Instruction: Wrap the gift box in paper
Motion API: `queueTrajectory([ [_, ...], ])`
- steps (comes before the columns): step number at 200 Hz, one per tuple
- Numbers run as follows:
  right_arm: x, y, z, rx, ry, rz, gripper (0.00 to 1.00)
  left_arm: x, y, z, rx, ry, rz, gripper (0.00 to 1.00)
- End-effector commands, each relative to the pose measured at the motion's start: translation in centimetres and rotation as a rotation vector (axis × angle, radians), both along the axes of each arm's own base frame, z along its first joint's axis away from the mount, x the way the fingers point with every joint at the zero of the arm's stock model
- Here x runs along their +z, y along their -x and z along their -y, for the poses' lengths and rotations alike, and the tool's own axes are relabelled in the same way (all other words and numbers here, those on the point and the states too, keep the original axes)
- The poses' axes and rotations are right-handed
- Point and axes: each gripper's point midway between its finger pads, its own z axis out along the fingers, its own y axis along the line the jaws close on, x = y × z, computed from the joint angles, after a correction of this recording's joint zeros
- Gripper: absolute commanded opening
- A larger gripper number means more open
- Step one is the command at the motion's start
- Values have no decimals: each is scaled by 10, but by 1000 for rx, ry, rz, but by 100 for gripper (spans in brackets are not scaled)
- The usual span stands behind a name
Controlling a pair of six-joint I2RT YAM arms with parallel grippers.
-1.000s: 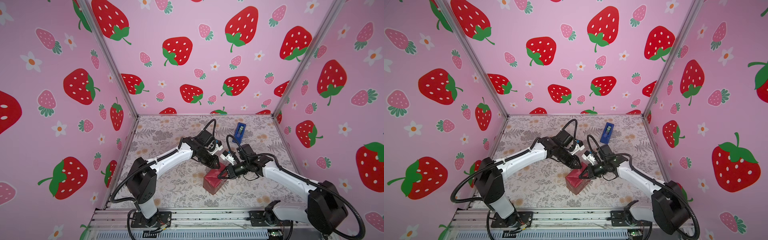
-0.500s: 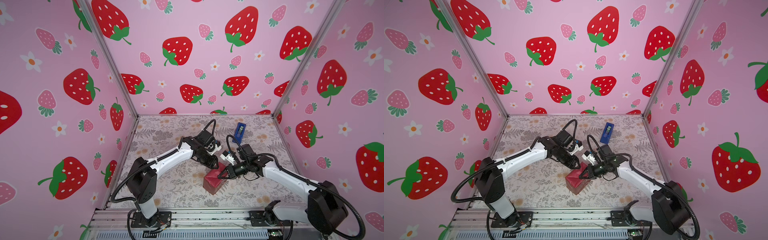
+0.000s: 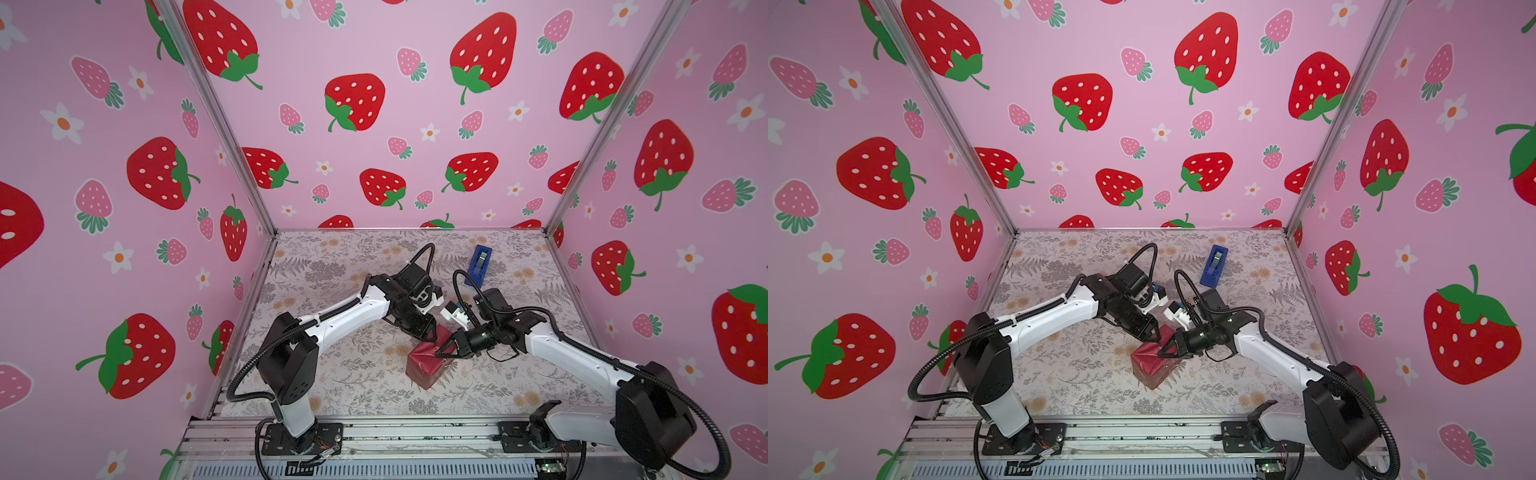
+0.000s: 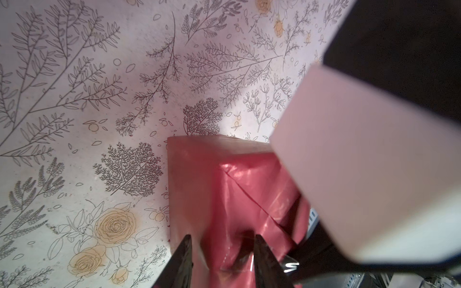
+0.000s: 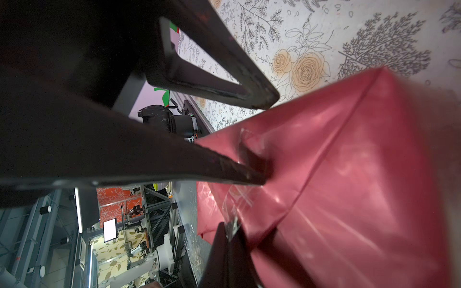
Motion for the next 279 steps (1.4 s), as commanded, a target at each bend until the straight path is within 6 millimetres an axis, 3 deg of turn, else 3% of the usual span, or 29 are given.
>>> queueTrajectory([
  [1,-53,20,30,-30,234,-104,0,-17,22,-7,-51,-38,-77,42],
  [45,-46,18,28,-34,217,-94,0,-25,29,-12,-66,-55,-99,43],
  [78,-19,12,19,-61,146,-75,0,-44,29,-21,-68,-121,-108,43],
  [97,-11,14,21,-68,141,-76,6,-51,29,-23,-72,-141,-120,43],
  [135,-2,22,30,-99,156,-85,16,-52,29,-24,-75,-142,-117,43],
  [206,24,23,43,-143,202,-31,19,-50,29,-25,-72,-134,-119,43],
  [247,43,10,33,-160,155,9,19,-50,30,-26,-70,-136,-122,43],
  [279,53,-3,15,-185,64,20,11,-50,30,-27,-67,-135,-122,43],
])
